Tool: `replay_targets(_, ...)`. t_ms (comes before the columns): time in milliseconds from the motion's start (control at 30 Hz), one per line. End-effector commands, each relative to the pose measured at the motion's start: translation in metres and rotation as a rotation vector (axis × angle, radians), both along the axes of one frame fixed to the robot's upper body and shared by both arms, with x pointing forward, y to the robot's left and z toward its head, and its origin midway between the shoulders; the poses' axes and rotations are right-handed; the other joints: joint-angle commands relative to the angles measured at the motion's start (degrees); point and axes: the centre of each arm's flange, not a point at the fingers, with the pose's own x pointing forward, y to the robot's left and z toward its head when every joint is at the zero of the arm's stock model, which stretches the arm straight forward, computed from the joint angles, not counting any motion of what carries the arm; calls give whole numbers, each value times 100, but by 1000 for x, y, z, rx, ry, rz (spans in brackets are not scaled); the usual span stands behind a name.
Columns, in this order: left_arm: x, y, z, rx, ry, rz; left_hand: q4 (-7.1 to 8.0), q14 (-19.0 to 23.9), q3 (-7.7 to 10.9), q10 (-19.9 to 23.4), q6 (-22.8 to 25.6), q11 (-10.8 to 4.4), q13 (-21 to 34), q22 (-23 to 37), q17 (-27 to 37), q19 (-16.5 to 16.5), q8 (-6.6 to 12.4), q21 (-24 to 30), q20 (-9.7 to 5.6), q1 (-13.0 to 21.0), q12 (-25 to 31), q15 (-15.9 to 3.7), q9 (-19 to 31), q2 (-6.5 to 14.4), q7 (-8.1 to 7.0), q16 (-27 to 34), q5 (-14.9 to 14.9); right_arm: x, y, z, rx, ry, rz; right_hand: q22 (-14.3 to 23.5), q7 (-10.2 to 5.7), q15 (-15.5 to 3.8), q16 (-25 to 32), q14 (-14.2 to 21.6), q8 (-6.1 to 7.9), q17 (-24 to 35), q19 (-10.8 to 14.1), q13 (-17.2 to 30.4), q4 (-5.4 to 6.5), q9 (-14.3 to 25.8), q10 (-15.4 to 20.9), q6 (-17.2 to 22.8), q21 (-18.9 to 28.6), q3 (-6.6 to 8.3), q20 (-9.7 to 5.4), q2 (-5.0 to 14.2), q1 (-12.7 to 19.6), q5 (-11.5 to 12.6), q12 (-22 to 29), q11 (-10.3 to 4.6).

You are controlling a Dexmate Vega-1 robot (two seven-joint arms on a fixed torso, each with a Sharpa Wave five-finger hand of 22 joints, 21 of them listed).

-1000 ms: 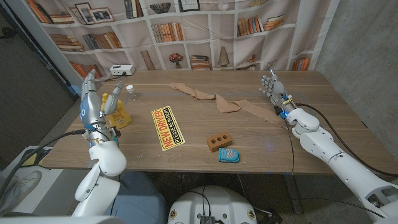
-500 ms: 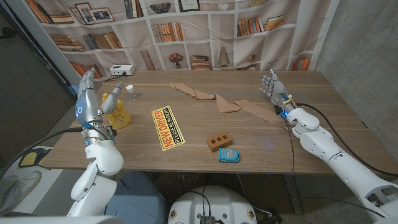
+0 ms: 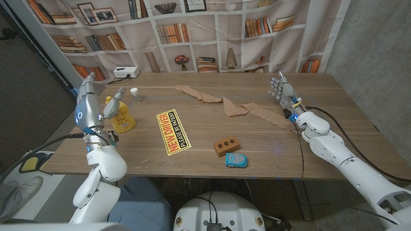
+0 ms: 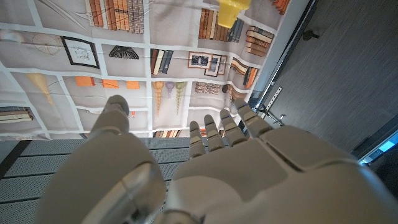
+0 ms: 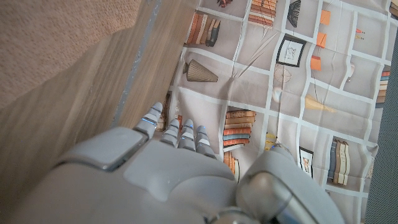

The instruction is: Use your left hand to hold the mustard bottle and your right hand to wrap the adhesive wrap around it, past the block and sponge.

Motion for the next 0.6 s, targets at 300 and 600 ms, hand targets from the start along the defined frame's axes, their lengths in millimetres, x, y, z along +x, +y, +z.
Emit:
replay_targets(300,1,9,-2,-33,62,42,68,188,-60,168,16,-13,55,35,38,-4,-21,-10,10,37,73,-33,19,14,45,64,-7,0,1,-3,4,5,-1,16,25,-9,17,-12,13,8,-31,24,-43,22,16,52,36,-6,10,21,-48,1,-4,2)
replay_targets(600,4,11,-5,-43,88,36,85,201,-80,177,7,2,68,40,46,31,-28,1,12,27,76,-10,20,24,74,62,-13,-1,0,-2,7,-6,-3,16,28,-9,13,-21,11,7,-32,23,-47,22,16,49,36,-5,7,23,-46,0,-4,4)
